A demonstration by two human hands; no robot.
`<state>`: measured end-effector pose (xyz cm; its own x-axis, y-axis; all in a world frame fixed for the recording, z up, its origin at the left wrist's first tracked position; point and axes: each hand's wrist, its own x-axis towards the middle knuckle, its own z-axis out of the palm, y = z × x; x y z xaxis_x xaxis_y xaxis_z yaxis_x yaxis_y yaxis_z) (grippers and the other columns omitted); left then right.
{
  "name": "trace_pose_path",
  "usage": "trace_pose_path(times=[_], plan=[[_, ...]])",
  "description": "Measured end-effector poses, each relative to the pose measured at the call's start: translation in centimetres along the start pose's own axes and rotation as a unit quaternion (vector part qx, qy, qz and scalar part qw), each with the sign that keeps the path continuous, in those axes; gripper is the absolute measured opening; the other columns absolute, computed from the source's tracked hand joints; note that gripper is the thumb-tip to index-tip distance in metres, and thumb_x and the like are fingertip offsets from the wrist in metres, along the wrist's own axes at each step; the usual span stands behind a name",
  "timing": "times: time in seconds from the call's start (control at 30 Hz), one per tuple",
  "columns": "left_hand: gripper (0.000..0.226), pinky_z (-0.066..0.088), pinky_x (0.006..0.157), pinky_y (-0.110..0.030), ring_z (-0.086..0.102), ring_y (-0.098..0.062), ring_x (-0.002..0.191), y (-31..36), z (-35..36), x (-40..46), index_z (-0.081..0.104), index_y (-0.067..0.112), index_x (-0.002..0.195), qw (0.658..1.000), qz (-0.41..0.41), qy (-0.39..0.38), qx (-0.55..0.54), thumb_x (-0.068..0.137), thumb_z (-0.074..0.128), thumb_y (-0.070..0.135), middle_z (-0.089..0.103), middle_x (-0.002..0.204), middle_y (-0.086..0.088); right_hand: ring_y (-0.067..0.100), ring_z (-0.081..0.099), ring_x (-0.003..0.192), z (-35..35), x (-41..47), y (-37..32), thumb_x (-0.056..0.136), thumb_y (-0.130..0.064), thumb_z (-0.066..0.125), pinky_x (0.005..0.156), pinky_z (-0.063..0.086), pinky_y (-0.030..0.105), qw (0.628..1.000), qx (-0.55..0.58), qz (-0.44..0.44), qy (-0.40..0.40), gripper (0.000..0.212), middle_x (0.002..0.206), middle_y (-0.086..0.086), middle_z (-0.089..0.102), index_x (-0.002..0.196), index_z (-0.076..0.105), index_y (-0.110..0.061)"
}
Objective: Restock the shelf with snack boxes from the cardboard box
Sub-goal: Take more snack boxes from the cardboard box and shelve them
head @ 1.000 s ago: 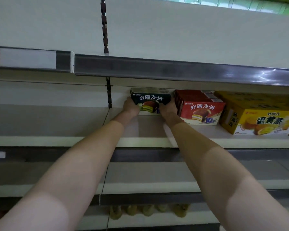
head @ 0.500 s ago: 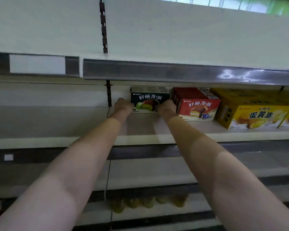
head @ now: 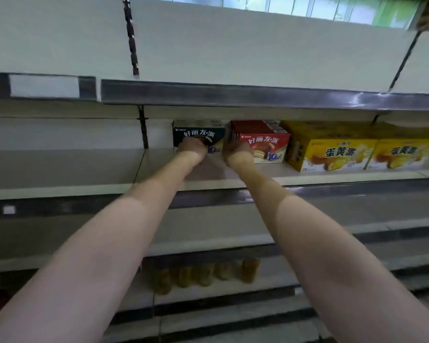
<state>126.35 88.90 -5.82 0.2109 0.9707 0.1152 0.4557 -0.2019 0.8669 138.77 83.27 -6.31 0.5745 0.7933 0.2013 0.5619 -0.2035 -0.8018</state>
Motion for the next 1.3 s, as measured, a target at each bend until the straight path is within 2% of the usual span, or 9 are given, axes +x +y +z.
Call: trace_pose_path(times=[0.13,0.4,0.5,0.63,0.73,0.9,1.03,1.2,1.3], plan=[[0.019,0.054,0.059,-0.035,0.062,-0.026,0.065,3.7,3.3,-5.1,0.062,0.008,0.078,0.999,0.006,-0.034,-0.04,0.091,0.052,-0.003,0.064,0.081,-0.018,0.039,0.067,0.095,-5.2,-2.6,3.4,0.085,-0.01,0.061,0.086,0.056,0.05,0.996,0.079,0.028,0.031,0.018,0.104,0.022,0.069,0.102,0.064,-0.006],[0.014,0.06,0.073,-0.042,0.07,-0.035,0.081,9.2,16.4,-13.8,0.059,0.017,0.076,0.992,0.06,-0.107,0.001,0.087,0.054,0.01,0.07,0.086,-0.017,0.034,0.068,0.089,-17.8,-8.6,15.0,0.087,-0.016,0.058,0.083,0.057,0.045,0.992,0.047,0.085,0.086,0.013,0.093,0.016,0.073,0.092,0.068,-0.011],[0.013,0.052,0.066,-0.035,0.069,-0.031,0.077,10.7,22.3,-17.8,0.056,0.017,0.077,0.983,0.08,-0.164,0.015,0.089,0.055,0.013,0.07,0.087,-0.019,0.034,0.067,0.089,-22.6,-11.7,20.4,0.084,-0.023,0.052,0.083,0.057,0.044,0.987,0.017,0.132,0.095,0.014,0.096,0.016,0.072,0.082,0.065,-0.017],[0.018,0.057,0.072,-0.041,0.07,-0.036,0.081,12.0,30.5,-23.9,0.054,0.017,0.073,0.966,0.102,-0.234,0.025,0.089,0.051,0.01,0.067,0.078,-0.016,0.028,0.064,0.088,-28.0,-16.7,27.3,0.084,-0.018,0.058,0.083,0.053,0.034,0.971,0.036,0.196,0.133,0.013,0.089,0.008,0.068,0.092,0.069,-0.016],[0.023,0.056,0.074,-0.04,0.069,-0.037,0.085,12.6,36.9,-28.4,0.055,0.016,0.065,0.949,0.127,-0.286,0.045,0.085,0.057,0.006,0.068,0.08,-0.02,0.035,0.068,0.091,-31.4,-20.4,32.4,0.078,-0.021,0.06,0.084,0.056,0.042,0.948,0.069,0.244,0.192,0.018,0.09,0.014,0.072,0.091,0.068,-0.011],[0.011,0.054,0.072,-0.04,0.067,-0.034,0.083,13.2,46.4,-37.4,0.061,0.009,0.077,0.903,0.147,-0.4,0.06,0.086,0.057,0.005,0.068,0.087,-0.021,0.03,0.067,0.091,-37.4,-27.0,40.2,0.087,-0.017,0.064,0.086,0.056,0.043,0.924,0.06,0.299,0.229,0.003,0.095,0.011,0.071,0.089,0.065,-0.016],[0.011,0.05,0.071,-0.033,0.063,-0.026,0.08,13.2,53.4,-44.5,0.061,0.012,0.077,0.862,0.17,-0.469,0.088,0.089,0.061,0.012,0.064,0.081,-0.011,0.028,0.069,0.084,-41.4,-31.3,46.8,0.085,-0.02,0.066,0.077,0.057,0.038,0.882,0.045,0.372,0.284,0.003,0.084,0.006,0.072,0.083,0.064,-0.021],[0.012,0.047,0.078,-0.028,0.063,-0.027,0.099,14.3,62.3,-50.6,0.069,0.012,0.094,0.812,0.203,-0.534,0.12,0.087,0.06,0.011,0.069,0.102,-0.011,0.031,0.069,0.078,-45.9,-36.0,54.6,0.081,-0.023,0.062,0.056,0.052,0.028,0.815,0.051,0.457,0.353,0.013,0.088,0.012,0.073,0.092,0.068,-0.017],[0.012,0.044,0.078,-0.028,0.061,-0.029,0.101,15.1,66.7,-53.7,0.067,0.01,0.094,0.785,0.2,-0.573,0.125,0.088,0.057,0.01,0.068,0.104,-0.014,0.024,0.066,0.083,-48.6,-38.6,56.5,0.088,-0.021,0.062,0.065,0.051,0.028,0.791,0.032,0.484,0.372,0.007,0.09,0.004,0.071,0.087,0.068,-0.02]])
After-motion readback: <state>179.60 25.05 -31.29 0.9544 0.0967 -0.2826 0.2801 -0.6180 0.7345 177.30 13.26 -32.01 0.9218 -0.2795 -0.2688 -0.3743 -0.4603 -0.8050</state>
